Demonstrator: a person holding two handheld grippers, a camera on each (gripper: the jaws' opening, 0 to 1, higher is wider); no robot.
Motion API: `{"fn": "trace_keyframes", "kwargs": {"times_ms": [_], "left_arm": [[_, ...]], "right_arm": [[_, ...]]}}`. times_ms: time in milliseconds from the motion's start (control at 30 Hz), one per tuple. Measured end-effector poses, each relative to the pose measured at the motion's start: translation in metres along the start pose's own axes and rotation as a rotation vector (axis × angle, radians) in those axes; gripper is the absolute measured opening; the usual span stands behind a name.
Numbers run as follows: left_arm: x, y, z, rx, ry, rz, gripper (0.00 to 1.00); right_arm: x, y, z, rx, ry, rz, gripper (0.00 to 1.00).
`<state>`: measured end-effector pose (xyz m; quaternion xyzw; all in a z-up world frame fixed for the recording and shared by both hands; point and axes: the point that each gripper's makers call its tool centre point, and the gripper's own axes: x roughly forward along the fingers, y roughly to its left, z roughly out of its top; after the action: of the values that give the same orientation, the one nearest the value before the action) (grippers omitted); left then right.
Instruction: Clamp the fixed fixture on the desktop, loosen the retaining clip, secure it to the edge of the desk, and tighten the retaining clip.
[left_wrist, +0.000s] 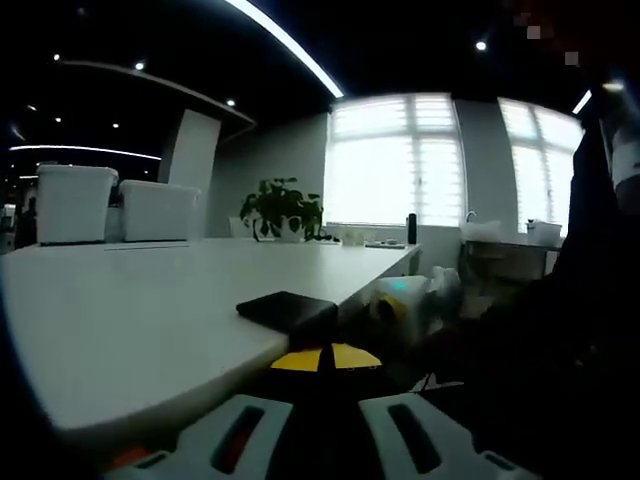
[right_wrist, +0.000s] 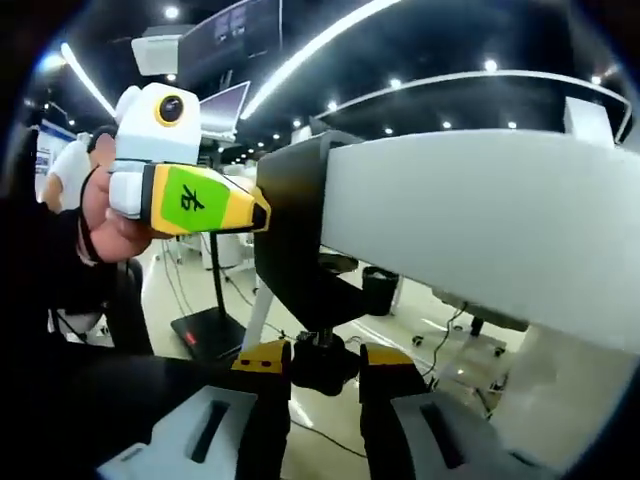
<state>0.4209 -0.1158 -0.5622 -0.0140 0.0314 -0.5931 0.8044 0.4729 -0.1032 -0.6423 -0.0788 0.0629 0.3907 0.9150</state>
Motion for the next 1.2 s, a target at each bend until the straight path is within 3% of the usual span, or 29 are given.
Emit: {"fn": "trace_keyframes", "kwargs": {"times_ms": [33, 233, 300, 333, 400, 500, 533, 600, 633, 700, 800, 867, 1000, 1067, 1133, 1200], "left_arm": [[0.0, 0.0, 0.0, 0.001, 0.0, -0.001, 0.03], [0.001, -0.001, -0.001, -0.003, -0.001, -0.005, 0.03], [0.0, -0.001, -0.001, -0.004, -0.002, 0.0, 0.03], [0.0, -0.001, -0.001, -0.004, -0.002, 0.003, 0.03], [-0.001, 0.001, -0.001, -0.021, -0.004, 0.002, 0.03], [-0.005, 0.002, -0.002, -0.032, -0.01, 0.01, 0.03], [-0.007, 0.003, -0.001, -0.039, -0.016, 0.014, 0.03], [-0.008, 0.004, -0.001, -0.035, -0.023, 0.018, 0.03], [-0.008, 0.004, -0.003, -0.036, -0.02, 0.019, 0.03], [-0.008, 0.005, -0.01, -0.043, -0.009, 0.028, 0.03], [-0.011, 0.005, -0.006, -0.047, -0.015, 0.036, 0.03], [-0.012, 0.004, -0.001, -0.05, -0.029, 0.03, 0.03], [-0.01, 0.01, 0.001, -0.04, -0.031, 0.027, 0.03], [-0.009, 0.01, 0.001, -0.043, -0.033, 0.024, 0.03], [-0.009, 0.01, 0.001, -0.046, -0.034, 0.022, 0.03], [-0.009, 0.011, 0.001, -0.048, -0.037, 0.02, 0.03]], "right_arm": [[0.002, 0.002, 0.002, -0.037, -0.014, 0.018, 0.24], [0.002, 0.004, 0.002, -0.023, -0.005, 0.011, 0.25], [0.001, 0.004, 0.003, -0.023, 0.01, -0.037, 0.25], [-0.001, 0.007, 0.009, 0.007, -0.016, -0.07, 0.25], [-0.004, 0.011, 0.014, 0.047, -0.038, -0.103, 0.33], [-0.009, 0.012, 0.015, 0.062, -0.052, -0.231, 0.37], [-0.011, 0.013, 0.015, 0.066, -0.049, -0.257, 0.42], [-0.014, 0.011, 0.015, 0.063, -0.049, -0.386, 0.59], [-0.014, 0.012, 0.016, 0.066, -0.049, -0.407, 0.64], [-0.015, 0.017, 0.017, 0.068, -0.046, -0.489, 0.61], [-0.016, 0.008, 0.005, 0.076, 0.034, -0.596, 0.63], [-0.016, -0.003, -0.005, 0.168, 0.049, -0.65, 0.59], [-0.008, -0.002, -0.005, 0.154, 0.055, -0.653, 0.36], [-0.01, -0.007, -0.003, 0.147, 0.052, -0.692, 0.27], [-0.01, -0.013, -0.004, 0.123, 0.073, -0.705, 0.24], [-0.013, -0.012, -0.005, 0.153, 0.077, -0.693, 0.24]]}}
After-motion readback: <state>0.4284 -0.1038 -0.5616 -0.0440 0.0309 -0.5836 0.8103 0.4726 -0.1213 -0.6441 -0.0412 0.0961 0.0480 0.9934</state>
